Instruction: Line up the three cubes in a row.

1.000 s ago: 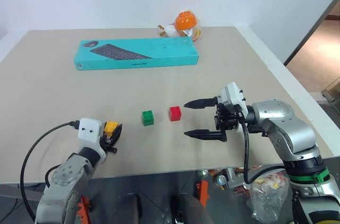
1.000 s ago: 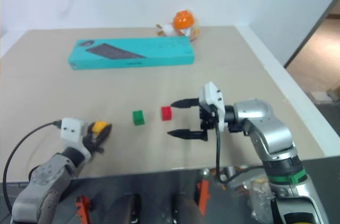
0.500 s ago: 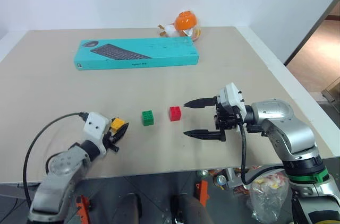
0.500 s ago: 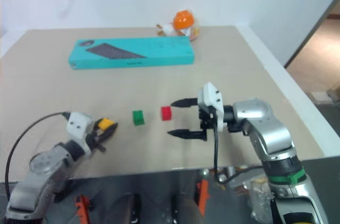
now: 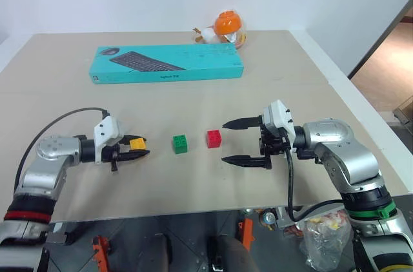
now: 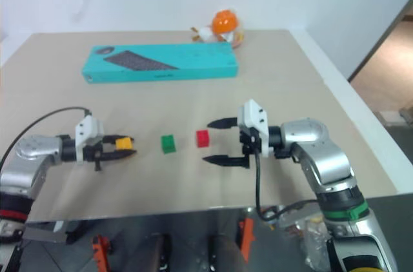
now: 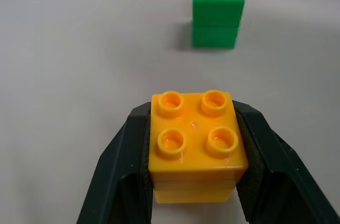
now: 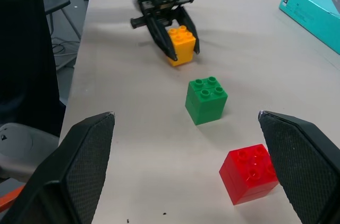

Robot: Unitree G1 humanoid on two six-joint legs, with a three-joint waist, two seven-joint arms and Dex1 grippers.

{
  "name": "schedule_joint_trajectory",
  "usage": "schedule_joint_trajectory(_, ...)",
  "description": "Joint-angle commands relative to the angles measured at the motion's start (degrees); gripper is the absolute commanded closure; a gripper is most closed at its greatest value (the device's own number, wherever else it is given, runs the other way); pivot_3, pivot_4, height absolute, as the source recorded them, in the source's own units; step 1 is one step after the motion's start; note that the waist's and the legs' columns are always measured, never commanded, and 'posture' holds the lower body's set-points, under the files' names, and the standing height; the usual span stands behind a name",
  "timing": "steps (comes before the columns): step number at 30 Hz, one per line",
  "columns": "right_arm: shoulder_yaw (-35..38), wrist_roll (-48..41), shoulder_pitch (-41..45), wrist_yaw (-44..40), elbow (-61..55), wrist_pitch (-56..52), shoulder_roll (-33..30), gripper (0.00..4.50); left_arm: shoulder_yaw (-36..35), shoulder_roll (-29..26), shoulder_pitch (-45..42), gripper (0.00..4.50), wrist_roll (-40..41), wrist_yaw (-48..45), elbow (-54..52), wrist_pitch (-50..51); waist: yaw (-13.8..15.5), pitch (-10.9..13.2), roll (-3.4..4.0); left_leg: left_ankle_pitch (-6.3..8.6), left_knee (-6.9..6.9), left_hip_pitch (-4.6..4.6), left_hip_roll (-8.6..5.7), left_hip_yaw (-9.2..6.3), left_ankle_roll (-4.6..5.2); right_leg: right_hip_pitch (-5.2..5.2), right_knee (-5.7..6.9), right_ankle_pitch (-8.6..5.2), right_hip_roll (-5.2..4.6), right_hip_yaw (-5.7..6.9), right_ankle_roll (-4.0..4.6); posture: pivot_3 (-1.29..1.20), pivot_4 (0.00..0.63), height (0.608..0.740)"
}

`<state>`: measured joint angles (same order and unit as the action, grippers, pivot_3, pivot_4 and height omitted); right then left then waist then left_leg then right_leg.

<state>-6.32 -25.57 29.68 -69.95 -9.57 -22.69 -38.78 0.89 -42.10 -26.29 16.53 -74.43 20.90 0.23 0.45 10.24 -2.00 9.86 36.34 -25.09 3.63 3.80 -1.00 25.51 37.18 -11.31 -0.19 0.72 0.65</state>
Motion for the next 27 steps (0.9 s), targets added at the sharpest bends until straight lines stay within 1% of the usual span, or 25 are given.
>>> schedule_joint_trajectory(1, 1.6, -0.6, -0.2, 0.3, -2.4, 0.2, -0.9, 0.0, 0.9, 0.6, -3.4, 3.13, -0.8, -2.9, 3.5, -2.9, 0.0, 0.0, 0.0, 0.02, 0.0, 0.0, 0.0, 0.01, 0.0, 0.0, 0.0, 0.0, 0.0, -0.01, -0.01, 0.0, 0.15, 0.74)
schedule_joint_trajectory(8, 2.1, -0.7, -1.0, 1.0, -3.2, -0.1, -2.0, 0.0, 2.3, 2.3, -4.9, 3.13, -1.6, -5.5, 5.2, -3.9, 0.0, 0.0, 0.0, 0.07, 0.02, 0.02, 0.01, 0.03, 0.07, -0.01, 0.01, 0.04, 0.03, -0.05, -0.18, 0.0, 0.15, 0.74)
schedule_joint_trajectory(20, 2.0, -0.8, -1.4, 1.2, -2.9, 0.1, -2.7, 0.0, 2.1, 1.9, -4.7, 3.13, -2.4, -7.0, 5.2, -4.6, 0.0, 0.0, 0.0, 0.07, 0.08, 0.03, 0.01, 0.05, 0.07, -0.03, 0.02, 0.03, 0.03, -0.07, -0.15, 0.0, 0.15, 0.74)
schedule_joint_trajectory(27, 1.8, 0.0, -2.0, 1.2, -1.7, 1.7, -2.5, 0.0, 3.4, 2.1, -4.4, 3.13, -5.7, -5.8, 7.4, -8.9, 0.0, 0.0, 0.0, 0.07, 0.08, 0.09, 0.01, 0.04, 0.07, -0.09, 0.03, 0.03, 0.04, -0.07, -0.15, 0.0, 0.15, 0.74)
